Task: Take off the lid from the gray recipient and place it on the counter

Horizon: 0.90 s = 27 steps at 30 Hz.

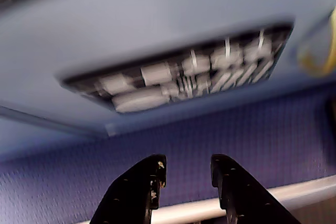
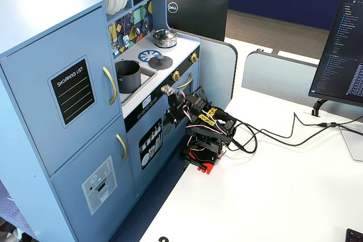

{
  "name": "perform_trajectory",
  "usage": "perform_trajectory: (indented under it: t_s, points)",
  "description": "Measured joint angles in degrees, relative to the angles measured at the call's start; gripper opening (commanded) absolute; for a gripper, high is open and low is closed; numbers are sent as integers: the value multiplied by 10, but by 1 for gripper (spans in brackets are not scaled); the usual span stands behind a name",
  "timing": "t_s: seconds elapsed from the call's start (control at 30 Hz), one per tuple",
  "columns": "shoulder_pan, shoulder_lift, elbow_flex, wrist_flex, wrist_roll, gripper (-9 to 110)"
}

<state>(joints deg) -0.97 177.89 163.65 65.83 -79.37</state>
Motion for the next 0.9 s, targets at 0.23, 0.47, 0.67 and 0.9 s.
perform_trajectory:
  t_s: [0.23, 0.47, 0.67, 0.9]
  points:
    - [-16, 35, 82, 69, -46, 1]
    - [-3, 46, 83, 120, -130, 3]
    - [1, 46, 80, 120, -104, 4]
    - [5, 46, 72, 120, -91, 6]
